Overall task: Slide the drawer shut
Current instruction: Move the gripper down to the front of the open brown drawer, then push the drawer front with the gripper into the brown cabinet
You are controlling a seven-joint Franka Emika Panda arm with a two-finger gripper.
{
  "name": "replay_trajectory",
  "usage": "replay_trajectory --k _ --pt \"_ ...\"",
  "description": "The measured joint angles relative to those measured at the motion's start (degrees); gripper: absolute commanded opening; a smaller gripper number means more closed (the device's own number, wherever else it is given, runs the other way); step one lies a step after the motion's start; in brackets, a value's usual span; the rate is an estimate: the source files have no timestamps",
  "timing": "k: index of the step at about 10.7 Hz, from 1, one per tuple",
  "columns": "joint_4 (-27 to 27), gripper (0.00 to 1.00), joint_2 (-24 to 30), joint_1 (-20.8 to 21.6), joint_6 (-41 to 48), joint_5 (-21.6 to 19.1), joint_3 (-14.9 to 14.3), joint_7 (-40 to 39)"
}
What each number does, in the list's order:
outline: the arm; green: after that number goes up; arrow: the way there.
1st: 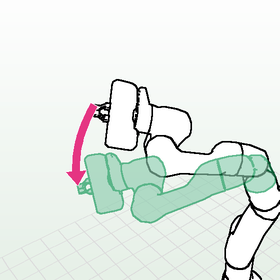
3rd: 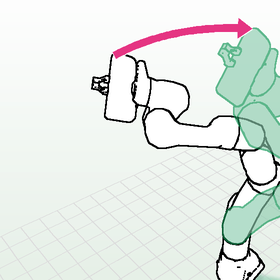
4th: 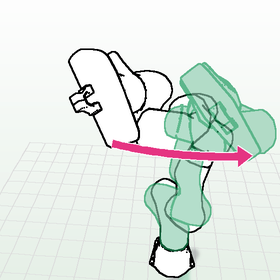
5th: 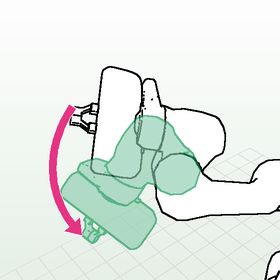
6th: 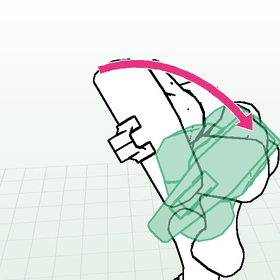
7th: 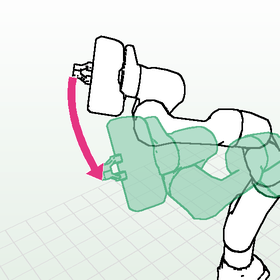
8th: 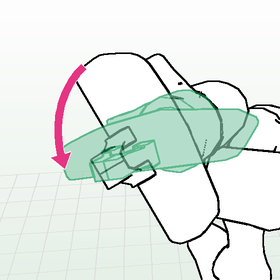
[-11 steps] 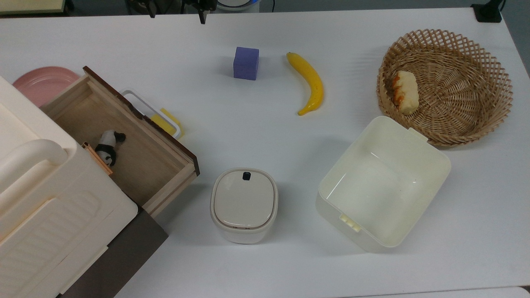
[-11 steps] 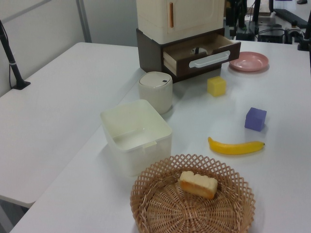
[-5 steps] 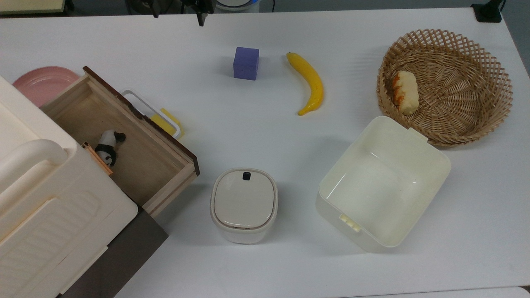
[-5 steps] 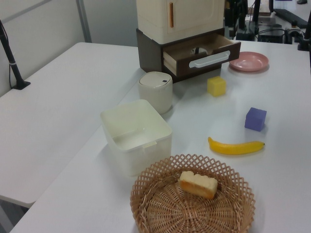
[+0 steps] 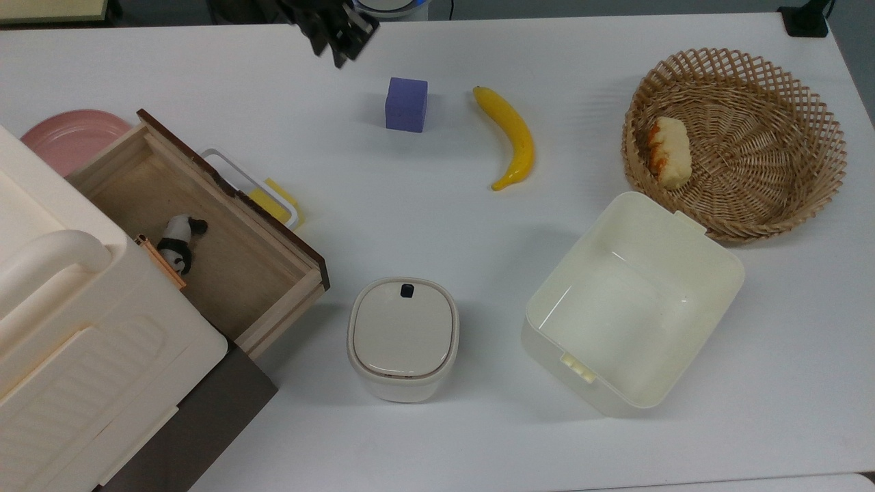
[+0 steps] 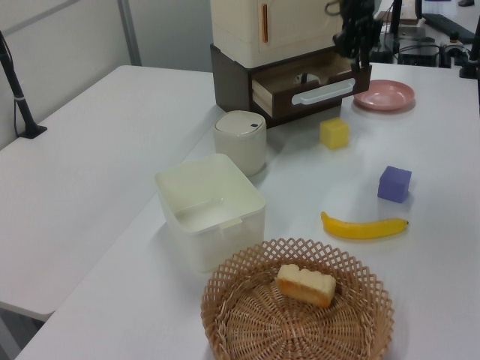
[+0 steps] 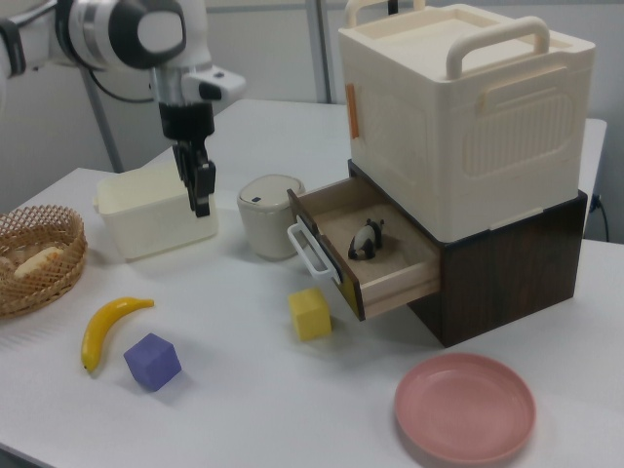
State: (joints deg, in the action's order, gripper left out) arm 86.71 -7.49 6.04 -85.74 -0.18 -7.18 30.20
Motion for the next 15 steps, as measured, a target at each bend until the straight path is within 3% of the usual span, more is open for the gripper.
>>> replay_trajectory --k 3,7,15 --pt "4.5 0.19 -3.8 1.7 -6.3 0.0 0.0 4.2" --pt "5.3 0.18 -11.0 0.8 -20.4 1.7 -0.4 10.8" --pt "4.7 0.19 -14.5 -7.5 -39.4 13.8 -1.1 11.2"
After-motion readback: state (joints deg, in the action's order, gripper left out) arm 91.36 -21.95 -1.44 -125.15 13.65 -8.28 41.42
